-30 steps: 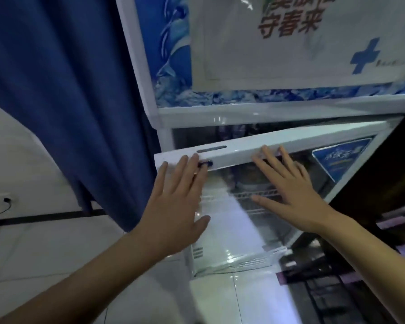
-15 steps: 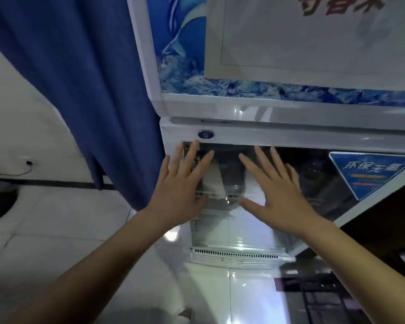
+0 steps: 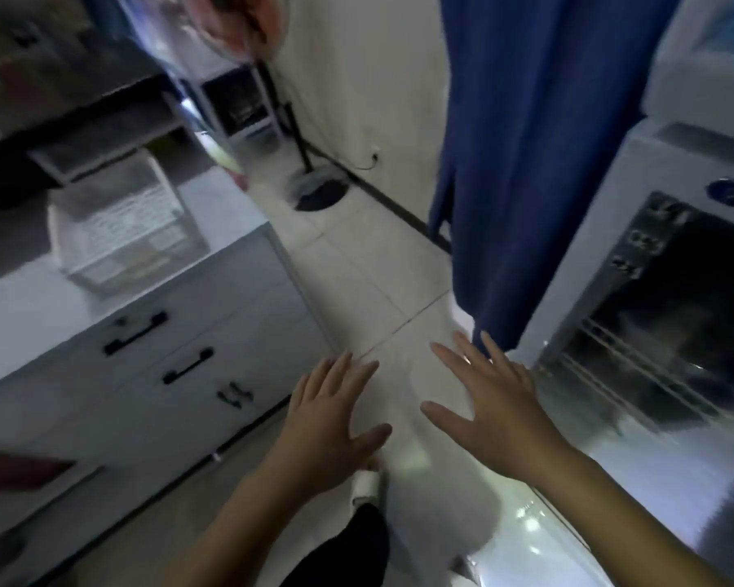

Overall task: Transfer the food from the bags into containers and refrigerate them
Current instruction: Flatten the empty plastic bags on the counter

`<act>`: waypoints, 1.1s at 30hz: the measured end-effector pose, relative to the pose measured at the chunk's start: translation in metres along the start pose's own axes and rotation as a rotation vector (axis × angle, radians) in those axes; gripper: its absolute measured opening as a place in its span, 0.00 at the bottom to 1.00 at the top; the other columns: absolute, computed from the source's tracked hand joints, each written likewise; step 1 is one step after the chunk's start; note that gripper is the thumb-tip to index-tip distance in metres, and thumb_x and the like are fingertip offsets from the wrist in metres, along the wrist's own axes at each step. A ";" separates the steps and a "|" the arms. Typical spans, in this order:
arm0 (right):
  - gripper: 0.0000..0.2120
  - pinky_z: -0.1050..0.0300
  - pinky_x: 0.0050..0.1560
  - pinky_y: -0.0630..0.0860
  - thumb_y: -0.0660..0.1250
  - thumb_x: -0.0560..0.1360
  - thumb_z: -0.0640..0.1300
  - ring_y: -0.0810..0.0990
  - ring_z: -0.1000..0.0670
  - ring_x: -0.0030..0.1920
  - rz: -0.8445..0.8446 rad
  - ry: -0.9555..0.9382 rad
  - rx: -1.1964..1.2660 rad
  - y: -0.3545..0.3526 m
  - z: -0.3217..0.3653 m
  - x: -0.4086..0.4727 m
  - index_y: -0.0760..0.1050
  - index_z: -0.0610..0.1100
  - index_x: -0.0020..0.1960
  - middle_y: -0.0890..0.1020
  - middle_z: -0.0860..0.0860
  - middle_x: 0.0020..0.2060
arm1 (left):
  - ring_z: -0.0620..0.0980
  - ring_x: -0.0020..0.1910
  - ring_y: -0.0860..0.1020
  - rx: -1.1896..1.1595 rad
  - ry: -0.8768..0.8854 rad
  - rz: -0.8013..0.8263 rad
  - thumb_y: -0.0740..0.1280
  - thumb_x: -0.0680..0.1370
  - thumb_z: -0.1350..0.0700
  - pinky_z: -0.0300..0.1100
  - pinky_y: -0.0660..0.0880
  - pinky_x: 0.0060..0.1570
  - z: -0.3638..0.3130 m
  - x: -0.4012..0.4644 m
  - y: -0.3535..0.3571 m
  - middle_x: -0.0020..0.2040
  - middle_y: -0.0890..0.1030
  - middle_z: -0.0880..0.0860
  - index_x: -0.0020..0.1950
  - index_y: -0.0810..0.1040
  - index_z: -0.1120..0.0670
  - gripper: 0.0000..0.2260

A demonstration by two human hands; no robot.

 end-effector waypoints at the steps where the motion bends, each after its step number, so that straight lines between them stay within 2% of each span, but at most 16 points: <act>1: 0.36 0.43 0.78 0.44 0.55 0.76 0.70 0.36 0.54 0.79 0.034 -0.045 -0.012 0.008 0.021 0.008 0.46 0.63 0.79 0.43 0.60 0.80 | 0.49 0.81 0.41 -0.012 -0.055 -0.014 0.61 0.79 0.36 0.51 0.44 0.79 0.021 -0.013 -0.003 0.82 0.43 0.44 0.79 0.45 0.36 0.35; 4: 0.35 0.44 0.78 0.44 0.55 0.77 0.69 0.38 0.54 0.80 0.113 -0.162 -0.008 0.028 0.086 0.028 0.46 0.63 0.79 0.45 0.61 0.80 | 0.50 0.81 0.42 -0.070 -0.206 -0.087 0.61 0.78 0.34 0.50 0.44 0.79 0.085 -0.048 -0.016 0.82 0.45 0.44 0.80 0.47 0.37 0.34; 9: 0.37 0.51 0.77 0.43 0.52 0.71 0.75 0.40 0.60 0.78 0.178 -0.309 0.010 0.070 0.193 0.056 0.49 0.66 0.77 0.48 0.63 0.79 | 0.49 0.81 0.44 -0.193 -0.386 -0.211 0.62 0.78 0.35 0.50 0.46 0.79 0.199 -0.098 -0.033 0.82 0.48 0.46 0.80 0.49 0.37 0.34; 12: 0.33 0.48 0.79 0.46 0.58 0.76 0.68 0.43 0.57 0.79 0.209 -0.329 -0.002 0.102 0.257 0.079 0.51 0.65 0.76 0.51 0.61 0.79 | 0.49 0.81 0.44 -0.224 -0.464 -0.250 0.62 0.78 0.36 0.51 0.46 0.79 0.271 -0.129 -0.045 0.82 0.47 0.46 0.80 0.49 0.37 0.34; 16: 0.32 0.46 0.79 0.49 0.59 0.75 0.68 0.47 0.55 0.80 0.258 -0.365 0.005 0.150 0.348 0.106 0.54 0.64 0.77 0.54 0.62 0.79 | 0.49 0.81 0.45 -0.304 -0.542 -0.300 0.63 0.78 0.36 0.50 0.48 0.79 0.365 -0.173 -0.062 0.82 0.48 0.45 0.79 0.51 0.37 0.33; 21: 0.30 0.45 0.79 0.50 0.61 0.76 0.65 0.48 0.55 0.80 0.284 -0.424 0.033 0.191 0.449 0.136 0.57 0.64 0.76 0.56 0.62 0.77 | 0.50 0.81 0.45 -0.295 -0.600 -0.308 0.57 0.73 0.28 0.52 0.49 0.79 0.466 -0.215 -0.088 0.82 0.49 0.47 0.79 0.51 0.37 0.37; 25: 0.30 0.45 0.78 0.53 0.64 0.77 0.63 0.51 0.55 0.79 0.268 -0.458 0.031 0.206 0.515 0.169 0.61 0.61 0.76 0.58 0.59 0.79 | 0.51 0.81 0.43 -0.360 -0.642 -0.343 0.64 0.78 0.37 0.51 0.48 0.79 0.533 -0.223 -0.119 0.82 0.47 0.47 0.80 0.51 0.38 0.34; 33: 0.29 0.47 0.78 0.54 0.64 0.77 0.61 0.52 0.55 0.79 0.321 -0.491 -0.004 0.249 0.611 0.282 0.62 0.60 0.76 0.57 0.59 0.79 | 0.54 0.81 0.42 -0.338 -0.720 -0.279 0.64 0.78 0.37 0.55 0.47 0.78 0.661 -0.169 -0.160 0.82 0.45 0.50 0.81 0.49 0.41 0.37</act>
Point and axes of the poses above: each hand's wrist, its own x-axis towards the middle knuckle, its own y-axis out of the palm, z = x × y, the point moved 8 cm from there along x, towards the middle knuckle
